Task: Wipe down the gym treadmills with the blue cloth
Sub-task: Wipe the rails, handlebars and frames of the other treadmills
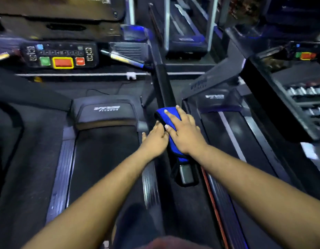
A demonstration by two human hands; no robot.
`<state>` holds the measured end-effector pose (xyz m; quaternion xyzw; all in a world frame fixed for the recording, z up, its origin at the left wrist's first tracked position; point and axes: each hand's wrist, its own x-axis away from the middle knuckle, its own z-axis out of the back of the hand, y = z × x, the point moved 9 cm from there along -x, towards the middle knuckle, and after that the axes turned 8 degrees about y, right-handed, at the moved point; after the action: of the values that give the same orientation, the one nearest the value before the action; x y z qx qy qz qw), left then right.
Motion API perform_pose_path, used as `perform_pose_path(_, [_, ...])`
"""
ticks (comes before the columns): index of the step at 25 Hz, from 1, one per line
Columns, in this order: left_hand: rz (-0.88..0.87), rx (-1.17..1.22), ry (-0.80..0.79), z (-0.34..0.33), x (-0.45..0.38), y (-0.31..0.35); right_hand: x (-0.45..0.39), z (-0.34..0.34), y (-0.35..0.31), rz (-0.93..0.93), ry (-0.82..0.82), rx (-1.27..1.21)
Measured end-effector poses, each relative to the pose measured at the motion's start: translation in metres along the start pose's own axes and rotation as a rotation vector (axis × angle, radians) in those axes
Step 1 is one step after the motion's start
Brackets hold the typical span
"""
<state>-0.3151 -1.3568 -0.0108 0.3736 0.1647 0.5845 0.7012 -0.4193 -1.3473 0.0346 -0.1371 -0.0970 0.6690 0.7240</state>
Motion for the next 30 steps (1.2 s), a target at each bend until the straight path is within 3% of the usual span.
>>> perform_pose_path(4, [0.021, 0.115, 0.358, -0.008, 0.011, -0.014, -0.009, -0.018, 0.006, 0.175, 0.093, -0.165])
perform_pose_path(9, [0.096, 0.234, 0.639, -0.024, 0.117, 0.015, 0.051, -0.025, 0.011, 0.331, 0.014, -0.395])
perform_pose_path(15, [0.102, 0.556, 0.646, -0.041, 0.121, 0.030, 0.128, -0.023, 0.043, 0.162, 0.045, -0.851])
perform_pose_path(21, [0.244, 0.762, 0.638, -0.053, 0.131, 0.061, 0.061, -0.026, 0.046, -0.046, -0.010, -1.080])
perform_pose_path(26, [0.262, 0.498, 0.594, -0.054, 0.109, 0.034, 0.123, -0.061, 0.057, 0.020, 0.113, -1.312])
perform_pose_path(27, [0.244, 0.388, 0.593, -0.052, 0.108, 0.039, 0.109, -0.071, 0.061, -0.026, 0.066, -1.422])
perform_pose_path(30, [0.147, 0.109, 0.627, -0.050, 0.113, 0.059, 0.060, -0.113, 0.070, -0.443, -0.186, -1.693])
